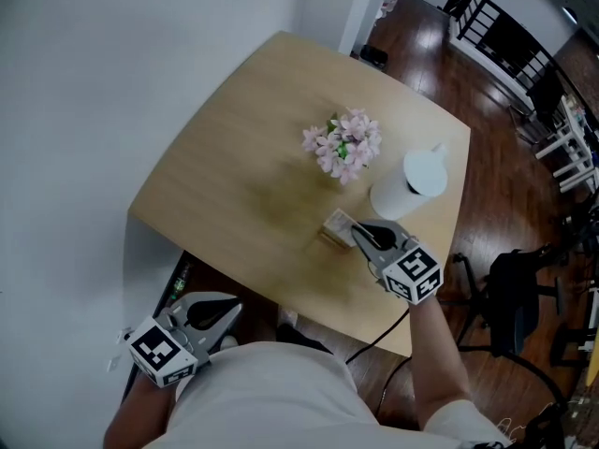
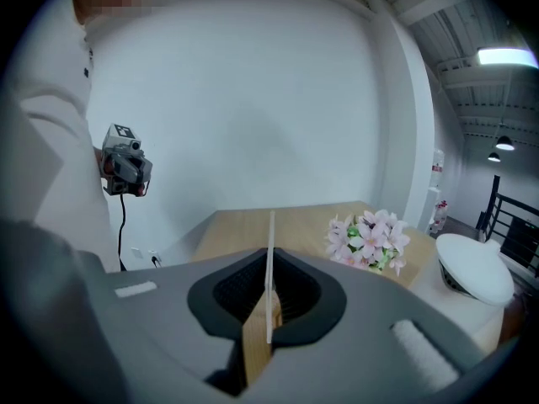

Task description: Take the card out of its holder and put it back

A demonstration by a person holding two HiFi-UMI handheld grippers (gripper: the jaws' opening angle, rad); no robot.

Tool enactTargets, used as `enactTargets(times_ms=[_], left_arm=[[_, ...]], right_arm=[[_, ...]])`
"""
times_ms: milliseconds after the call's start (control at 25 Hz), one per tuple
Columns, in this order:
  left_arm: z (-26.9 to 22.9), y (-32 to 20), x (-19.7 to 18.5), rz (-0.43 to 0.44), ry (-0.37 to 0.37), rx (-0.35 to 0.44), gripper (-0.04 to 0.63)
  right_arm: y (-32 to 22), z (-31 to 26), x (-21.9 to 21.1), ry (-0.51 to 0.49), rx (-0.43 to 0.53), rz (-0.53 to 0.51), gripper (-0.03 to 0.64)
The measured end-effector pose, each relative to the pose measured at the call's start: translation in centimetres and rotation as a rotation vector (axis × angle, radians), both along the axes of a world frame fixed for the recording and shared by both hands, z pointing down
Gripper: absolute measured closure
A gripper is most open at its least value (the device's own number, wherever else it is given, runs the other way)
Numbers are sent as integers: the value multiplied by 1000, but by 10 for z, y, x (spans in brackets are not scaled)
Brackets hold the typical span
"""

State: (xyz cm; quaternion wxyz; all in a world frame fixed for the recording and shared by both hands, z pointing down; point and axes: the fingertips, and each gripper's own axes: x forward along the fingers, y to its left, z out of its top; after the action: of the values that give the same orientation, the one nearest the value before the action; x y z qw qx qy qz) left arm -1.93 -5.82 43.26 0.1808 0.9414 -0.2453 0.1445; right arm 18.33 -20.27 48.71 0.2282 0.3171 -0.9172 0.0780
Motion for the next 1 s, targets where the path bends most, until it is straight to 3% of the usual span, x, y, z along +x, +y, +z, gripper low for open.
enactTargets(times_ms=[320,680,840,1000], left_arm=[[-7,48,-67,-15,33,43,594],[1,106,-151,-17,46,58,594],[7,122,-175,-22,28,61,594],[7,139,-180,25,47,65,594]], right_arm=[[76,-37,-84,3,33,-54,595],[201,-59,-190,-26,26,-99,595],[248,-62,-218,-40,13,-93,595],[279,-64,-228,-41,3,-78,595]])
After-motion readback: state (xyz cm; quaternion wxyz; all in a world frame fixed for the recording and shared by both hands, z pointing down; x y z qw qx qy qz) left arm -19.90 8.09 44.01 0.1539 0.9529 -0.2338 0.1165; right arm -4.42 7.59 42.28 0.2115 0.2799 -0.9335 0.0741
